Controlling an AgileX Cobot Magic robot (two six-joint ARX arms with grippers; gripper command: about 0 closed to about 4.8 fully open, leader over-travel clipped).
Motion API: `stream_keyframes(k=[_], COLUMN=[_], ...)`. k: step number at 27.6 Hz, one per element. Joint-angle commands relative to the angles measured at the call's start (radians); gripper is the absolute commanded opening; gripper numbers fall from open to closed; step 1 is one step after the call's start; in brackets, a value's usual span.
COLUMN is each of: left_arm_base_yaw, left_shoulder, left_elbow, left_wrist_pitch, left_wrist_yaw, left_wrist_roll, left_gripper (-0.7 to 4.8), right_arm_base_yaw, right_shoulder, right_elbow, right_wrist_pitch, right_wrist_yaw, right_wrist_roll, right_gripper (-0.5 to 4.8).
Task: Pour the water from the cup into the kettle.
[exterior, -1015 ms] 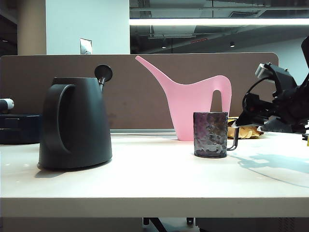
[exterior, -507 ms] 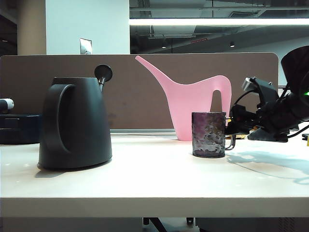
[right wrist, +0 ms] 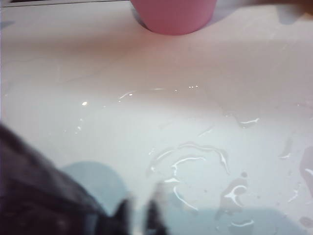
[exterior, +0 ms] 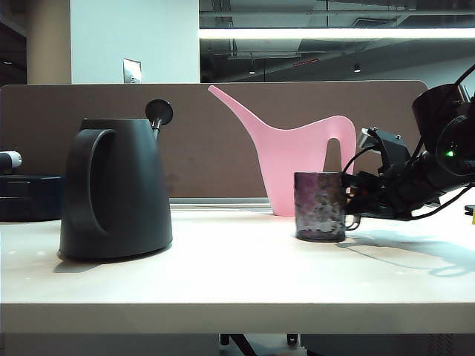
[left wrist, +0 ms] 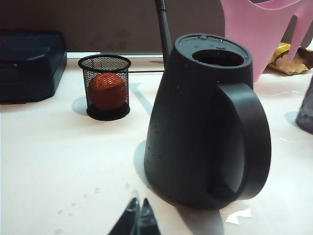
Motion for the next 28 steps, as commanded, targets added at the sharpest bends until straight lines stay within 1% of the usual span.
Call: stream_keyframes(k=[1, 7, 14, 17, 22, 26, 28], left_arm_base_yaw=[-0.001, -0.001, -0.001, -0.001, -0.001, -0.001, -0.001], left_shoulder=[0.001, 0.001, 0.001, 0.001, 0.001, 0.001, 0.001], left_elbow=[0.002, 0.002, 0.002, 0.002, 0.002, 0.002, 0.002], left_wrist_pitch=[0.013, 0.013, 0.013, 0.013, 0.013, 0.012, 0.012], left_wrist_yaw=[0.0, 0.0, 0.001, 0.002, 0.027, 0.027, 0.027], left_wrist_roll=[-0.003, -0.003, -0.003, -0.003, -0.003, -0.003, -0.003], left_gripper=[-0.05, -0.05, -0.06, -0.05, -0.05, -0.05, -0.05], right_arm_base_yaw=[0.001, 0.001, 0.002, 0.028, 0.103, 0.171, 0.204], right_shoulder=[-0.007, -0.015, -0.183, -0.269, -0.321, -0.319, -0.319], right_elbow=[0.003, 0.002, 0.004, 0.036, 0.187, 0.321, 0.367], right_wrist_pitch=[0.018, 0.022, -0.018, -0.111, -0.337, -0.472, -0.506], right_wrist_yaw=[-0.01, -0.011, -0.004, 0.019, 0.053, 0.142, 0.182], right_wrist_roll=[0.0, 0.001, 0.0, -0.012, -0.109, -0.131, -0.157], right_gripper=[-0.03, -0.03, -0.03, -0.04, -0.04, -0.04, -0.04])
